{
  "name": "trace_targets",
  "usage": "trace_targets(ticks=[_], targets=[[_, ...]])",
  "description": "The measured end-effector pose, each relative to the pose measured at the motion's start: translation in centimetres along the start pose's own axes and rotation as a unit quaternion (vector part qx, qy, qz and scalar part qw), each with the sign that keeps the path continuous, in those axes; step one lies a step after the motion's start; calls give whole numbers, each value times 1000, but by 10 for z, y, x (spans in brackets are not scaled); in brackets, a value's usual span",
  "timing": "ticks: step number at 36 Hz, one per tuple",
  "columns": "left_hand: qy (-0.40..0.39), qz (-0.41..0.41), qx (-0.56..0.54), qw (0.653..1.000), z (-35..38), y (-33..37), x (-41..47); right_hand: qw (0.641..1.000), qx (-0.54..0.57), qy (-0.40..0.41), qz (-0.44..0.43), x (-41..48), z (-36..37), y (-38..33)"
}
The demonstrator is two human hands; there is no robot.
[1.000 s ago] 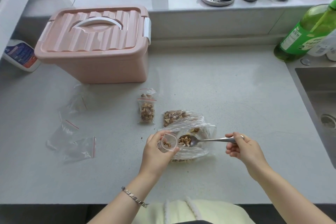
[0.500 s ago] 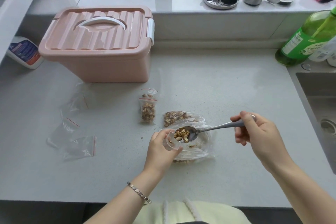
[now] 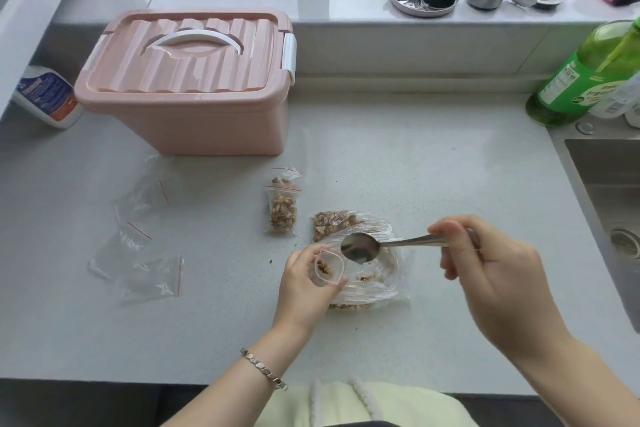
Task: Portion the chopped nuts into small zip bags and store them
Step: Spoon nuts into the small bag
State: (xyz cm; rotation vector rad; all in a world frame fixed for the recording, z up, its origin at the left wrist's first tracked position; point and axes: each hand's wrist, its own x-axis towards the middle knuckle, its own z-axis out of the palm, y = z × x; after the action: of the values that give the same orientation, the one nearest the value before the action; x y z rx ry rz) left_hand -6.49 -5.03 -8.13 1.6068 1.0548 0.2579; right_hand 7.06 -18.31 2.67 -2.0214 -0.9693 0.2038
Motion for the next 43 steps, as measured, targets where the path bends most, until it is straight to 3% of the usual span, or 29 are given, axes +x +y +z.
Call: trace_targets(ticks=[6,10,15,22,34,43], targets=[[24,-9,-23,999,-7,-1,-2,982,55,22,180,-13,4,43],[32,2,-32,999,-11,3,-4,965,80,27,249,-28,24,71],[44,-3,-51,998,-14,7,-6,950,112,43,288,-34,50,86],[51,-7,-53,997,-16,7,-4,931,180,-22,318,-37,87,81],[51,-8,-51,997,-15,8,-3,802,357,-25,479,-36,87,88],[46,-9,-42,998,-13,6,-3,817,339,4,467,-36,50,99]])
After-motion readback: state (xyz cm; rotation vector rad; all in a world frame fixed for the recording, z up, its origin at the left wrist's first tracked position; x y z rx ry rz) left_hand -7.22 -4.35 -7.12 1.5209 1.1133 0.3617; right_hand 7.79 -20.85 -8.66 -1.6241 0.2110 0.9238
